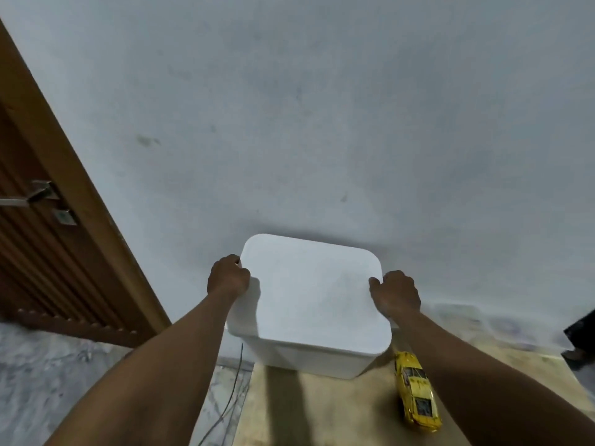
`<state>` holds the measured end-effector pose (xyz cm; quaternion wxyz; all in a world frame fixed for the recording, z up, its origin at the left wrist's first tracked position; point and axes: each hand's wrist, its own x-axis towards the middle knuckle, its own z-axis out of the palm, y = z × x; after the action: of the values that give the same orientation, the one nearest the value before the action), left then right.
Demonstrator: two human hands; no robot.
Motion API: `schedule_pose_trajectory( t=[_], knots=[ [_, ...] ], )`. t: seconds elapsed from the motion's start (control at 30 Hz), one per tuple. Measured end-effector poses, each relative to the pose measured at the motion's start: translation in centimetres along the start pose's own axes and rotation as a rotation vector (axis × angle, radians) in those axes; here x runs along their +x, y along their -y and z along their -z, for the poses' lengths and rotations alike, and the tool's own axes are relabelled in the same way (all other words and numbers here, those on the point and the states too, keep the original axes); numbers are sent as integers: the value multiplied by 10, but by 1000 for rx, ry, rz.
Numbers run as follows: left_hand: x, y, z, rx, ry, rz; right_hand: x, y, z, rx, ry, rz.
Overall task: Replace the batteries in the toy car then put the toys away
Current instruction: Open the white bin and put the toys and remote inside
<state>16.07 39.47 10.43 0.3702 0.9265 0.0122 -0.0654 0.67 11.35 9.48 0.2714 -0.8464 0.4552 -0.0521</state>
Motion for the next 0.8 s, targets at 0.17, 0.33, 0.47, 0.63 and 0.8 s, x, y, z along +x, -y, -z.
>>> schedule_pose_trajectory(
  t=[0.17, 0.33, 0.47, 0.63, 0.8],
  knots=[
    [18, 8, -17, 29, 86, 33, 6, 3, -8, -66, -41, -36],
    [28, 8, -24, 0, 137, 69, 12, -4, -15, -93, -20, -60],
    [32, 13, -29, -34, 184, 94, 14, -6, -23, -55, -31, -32],
    [24, 26, -42, 78, 178, -133, 4, -7, -38, -99, -49, 81],
    [22, 30, -45, 34, 199, -100, 5, -8, -45, -166, -30, 47]
  ],
)
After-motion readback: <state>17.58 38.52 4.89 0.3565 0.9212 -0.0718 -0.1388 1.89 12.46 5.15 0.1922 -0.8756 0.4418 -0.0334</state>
